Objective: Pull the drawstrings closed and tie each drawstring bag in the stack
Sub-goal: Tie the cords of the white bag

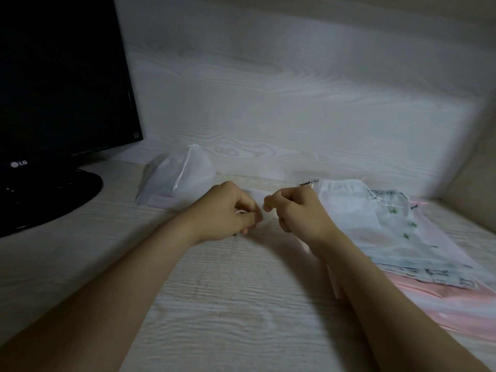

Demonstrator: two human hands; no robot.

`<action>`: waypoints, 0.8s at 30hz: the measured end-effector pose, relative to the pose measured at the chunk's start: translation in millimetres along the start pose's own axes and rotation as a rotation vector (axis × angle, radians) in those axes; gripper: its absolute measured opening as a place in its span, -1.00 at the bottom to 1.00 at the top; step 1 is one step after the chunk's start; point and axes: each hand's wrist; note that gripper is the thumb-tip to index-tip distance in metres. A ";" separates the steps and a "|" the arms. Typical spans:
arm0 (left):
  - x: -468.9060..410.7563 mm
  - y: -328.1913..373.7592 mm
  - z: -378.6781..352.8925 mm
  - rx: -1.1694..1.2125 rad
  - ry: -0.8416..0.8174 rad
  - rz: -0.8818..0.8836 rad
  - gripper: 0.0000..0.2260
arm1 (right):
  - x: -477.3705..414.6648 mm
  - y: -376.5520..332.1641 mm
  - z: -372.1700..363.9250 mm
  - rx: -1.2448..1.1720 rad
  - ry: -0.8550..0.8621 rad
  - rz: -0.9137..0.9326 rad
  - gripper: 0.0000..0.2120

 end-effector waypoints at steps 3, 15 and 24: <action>-0.8 -1.3 -2.1 0.004 0.032 -0.003 -0.86 | -0.1 -1.4 0.1 -0.123 -0.030 -0.011 -0.71; -3.7 -1.4 -2.3 0.264 0.130 0.131 -0.85 | -6.7 8.2 0.5 0.034 0.073 0.252 -0.66; -3.0 4.8 -0.4 0.302 0.175 0.170 -0.84 | -7.0 12.9 -1.0 0.263 0.144 0.351 -0.96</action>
Point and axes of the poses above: each hand's wrist, its own x-axis away from the middle knuckle, its own z-axis out of the back of the hand, y = z × x, and after that the axes turned 5 degrees about -z, right-handed
